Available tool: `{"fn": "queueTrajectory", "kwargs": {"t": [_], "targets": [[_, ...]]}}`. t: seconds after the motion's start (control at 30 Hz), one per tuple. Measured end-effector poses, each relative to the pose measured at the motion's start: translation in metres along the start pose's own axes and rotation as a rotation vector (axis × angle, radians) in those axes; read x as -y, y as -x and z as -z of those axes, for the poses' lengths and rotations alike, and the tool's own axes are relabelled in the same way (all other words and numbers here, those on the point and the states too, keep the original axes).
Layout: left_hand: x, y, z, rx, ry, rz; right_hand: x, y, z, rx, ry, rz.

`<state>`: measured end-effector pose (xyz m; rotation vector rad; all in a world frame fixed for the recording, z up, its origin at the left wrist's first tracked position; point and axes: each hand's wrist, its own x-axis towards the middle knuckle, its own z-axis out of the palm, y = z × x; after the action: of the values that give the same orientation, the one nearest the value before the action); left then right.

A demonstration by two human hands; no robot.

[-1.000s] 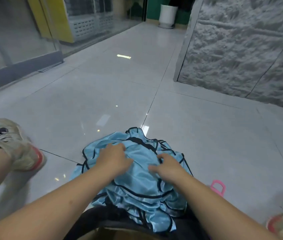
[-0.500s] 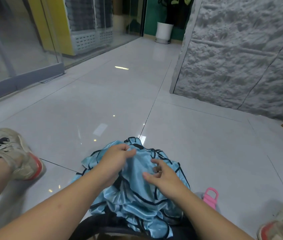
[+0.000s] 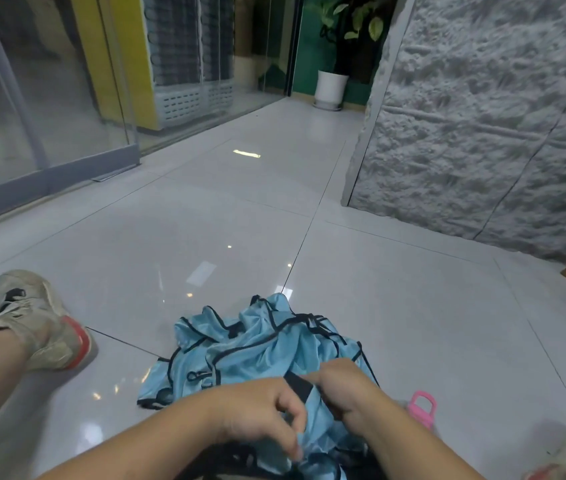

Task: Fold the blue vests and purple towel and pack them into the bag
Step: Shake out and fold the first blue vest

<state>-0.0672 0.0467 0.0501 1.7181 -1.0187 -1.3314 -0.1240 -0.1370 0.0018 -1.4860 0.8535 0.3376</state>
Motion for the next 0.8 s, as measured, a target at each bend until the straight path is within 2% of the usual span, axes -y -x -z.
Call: {"fn": "queueTrajectory", "kwargs": {"t": [0.07,0.13,0.2,0.23,0.27,0.33,0.37,0.47,0.53,0.6,0.7,0.73,0.8], "targets": [[0.005,-0.005,-0.002,-0.122,0.073,0.002,0.002,0.001,-0.002,-0.067,0.092,0.078],[0.020,-0.019,0.005,-0.464,0.126,0.072,0.004,0.003,0.000,-0.092,0.088,0.128],[0.035,-0.032,0.018,-0.870,0.007,0.195,0.004,0.002,0.007,-0.067,0.079,0.161],[0.039,-0.036,0.024,-0.993,-0.107,0.238,0.005,0.005,0.010,-0.044,0.083,0.173],[0.043,-0.039,0.029,-1.046,-0.232,0.290,0.004,0.004,0.013,-0.021,0.084,0.182],[0.056,-0.046,0.040,-0.996,-0.433,0.422,0.002,0.003,0.018,0.031,0.096,0.197],[0.059,-0.049,0.044,-0.967,-0.463,0.473,0.003,0.005,0.019,0.041,0.111,0.207],[0.071,-0.060,0.057,-0.934,-0.338,0.444,0.003,0.002,0.028,0.060,0.166,0.223],[0.071,-0.061,0.065,-0.950,-0.180,0.321,0.007,0.002,0.038,0.057,0.298,0.218],[0.065,-0.055,0.077,-0.991,0.008,0.208,0.013,0.001,0.048,0.054,0.572,0.180],[0.043,-0.038,0.091,-0.935,0.488,0.002,0.018,0.003,0.059,0.063,1.012,0.123],[0.034,-0.031,0.094,-0.888,0.644,-0.073,0.018,0.003,0.061,0.081,1.065,0.090],[0.015,-0.016,0.095,-0.804,0.800,-0.182,0.018,0.005,0.062,0.096,1.026,0.069]]}}
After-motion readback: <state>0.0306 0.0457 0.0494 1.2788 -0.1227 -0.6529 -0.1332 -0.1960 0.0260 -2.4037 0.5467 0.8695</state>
